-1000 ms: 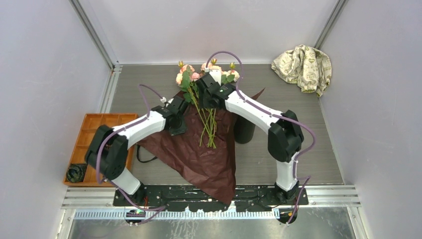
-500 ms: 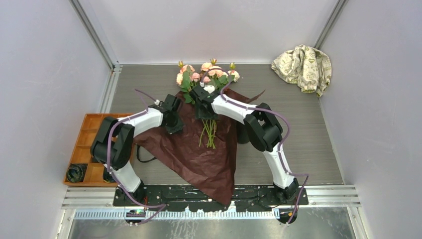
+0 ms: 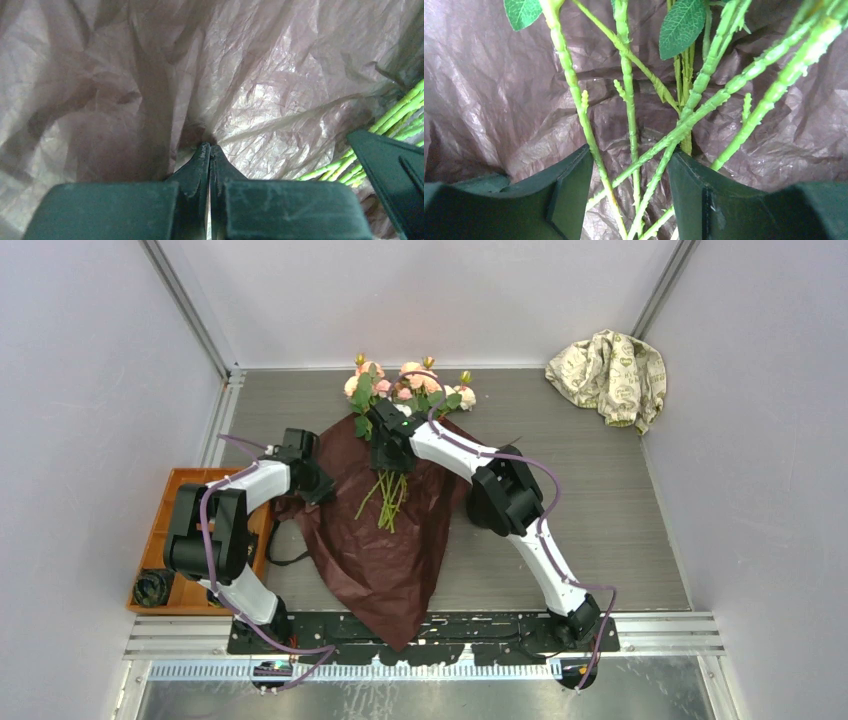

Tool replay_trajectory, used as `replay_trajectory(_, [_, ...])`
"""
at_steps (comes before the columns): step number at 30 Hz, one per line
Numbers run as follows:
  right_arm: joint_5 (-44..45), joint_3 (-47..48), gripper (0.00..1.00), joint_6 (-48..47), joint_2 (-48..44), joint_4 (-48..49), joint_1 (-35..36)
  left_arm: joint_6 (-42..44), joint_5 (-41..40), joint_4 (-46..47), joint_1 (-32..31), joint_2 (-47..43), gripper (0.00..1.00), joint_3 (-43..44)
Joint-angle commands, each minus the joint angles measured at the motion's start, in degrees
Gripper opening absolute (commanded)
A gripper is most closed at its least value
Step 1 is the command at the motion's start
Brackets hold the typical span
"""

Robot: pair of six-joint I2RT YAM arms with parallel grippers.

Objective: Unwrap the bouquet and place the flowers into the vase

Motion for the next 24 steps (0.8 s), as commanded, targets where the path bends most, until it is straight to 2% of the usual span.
replay_trajectory(1, [-2.99,6.42,0.61,-1.17,2.50,-3.30,2.52,2.79,-2.33,-2.39,3.34,-1.69,0.00,-2.90])
replay_trajectory(11, [6.69,1.81,0.61,-2.31,-10.93,-4.54,2.92,5.25,-2.67,-6.13,2.99,-12.96,0.00,-2.94])
replay_trajectory(15, [12.41,2.45,0.58,-3.80,-14.25,-4.29,2.64,7.32,-5.69,-9.65,0.26,-19.33,0.00,-1.18])
replay_trajectory(19, [13.34,8.70,0.44,-3.89,-9.93,-8.38,0.42,9.85,-12.46,-13.82,-6.08,-26.01,0.01,2.82])
replay_trajectory(24, [14.60,17.79,0.43,-3.34,-2.59,-12.44,-1.47,11.55,-18.00,-19.41,-12.08,-31.89,0.02,8.09])
